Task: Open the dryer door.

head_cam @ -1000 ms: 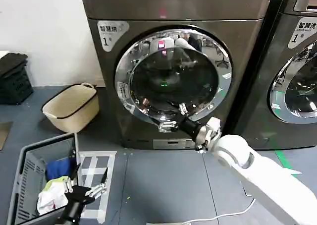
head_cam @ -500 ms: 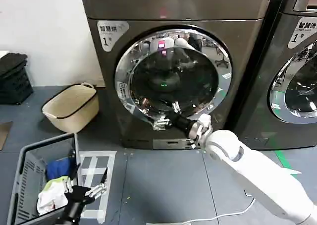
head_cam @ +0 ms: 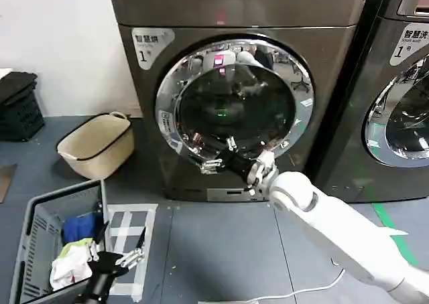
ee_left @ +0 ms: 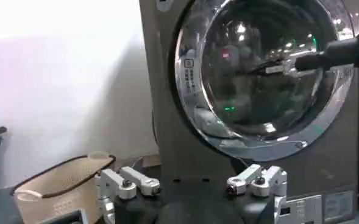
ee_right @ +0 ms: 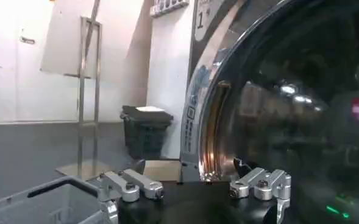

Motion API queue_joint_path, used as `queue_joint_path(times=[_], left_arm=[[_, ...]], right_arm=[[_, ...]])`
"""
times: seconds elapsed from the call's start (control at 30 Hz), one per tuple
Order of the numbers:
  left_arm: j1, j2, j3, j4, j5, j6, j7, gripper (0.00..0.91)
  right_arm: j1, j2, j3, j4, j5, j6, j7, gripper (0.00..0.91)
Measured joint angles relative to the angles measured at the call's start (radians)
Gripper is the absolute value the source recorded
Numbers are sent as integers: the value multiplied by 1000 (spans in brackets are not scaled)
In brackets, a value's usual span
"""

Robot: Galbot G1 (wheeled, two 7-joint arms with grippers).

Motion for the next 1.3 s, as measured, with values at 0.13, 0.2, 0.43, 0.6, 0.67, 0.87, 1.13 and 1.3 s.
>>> queue_joint_path(times=[0.13, 0.2, 0.43, 0.6, 0.67, 0.87, 1.13, 1.3], left_arm=[[2, -1, 0, 0, 0, -1, 0, 907], [4, -2, -1, 0, 0, -1, 0, 907], [6, -3, -3, -3, 0, -1, 0, 907], [12, -5, -5, -9, 0, -1, 1, 907], [14, -5, -5, -12, 0, -2, 1, 907], [17, -6, -7, -12, 0, -4, 1, 907], [21, -6, -9, -16, -1, -8, 1, 907], [22, -6, -10, -18, -1, -8, 1, 907]], right_arm=[[18, 16, -12, -20, 1, 0, -7, 907], [25, 23, -16, -32, 1, 1, -10, 907], [45, 52, -18, -73, 1, 5, -18, 907], [60, 68, -29, -99, 1, 6, -25, 907], [68, 76, -34, -110, 1, 7, -27, 907], [94, 100, -47, -145, 1, 10, -35, 907], [125, 131, -63, -199, -2, 18, -53, 907], [145, 151, -71, -237, -3, 21, -59, 907]])
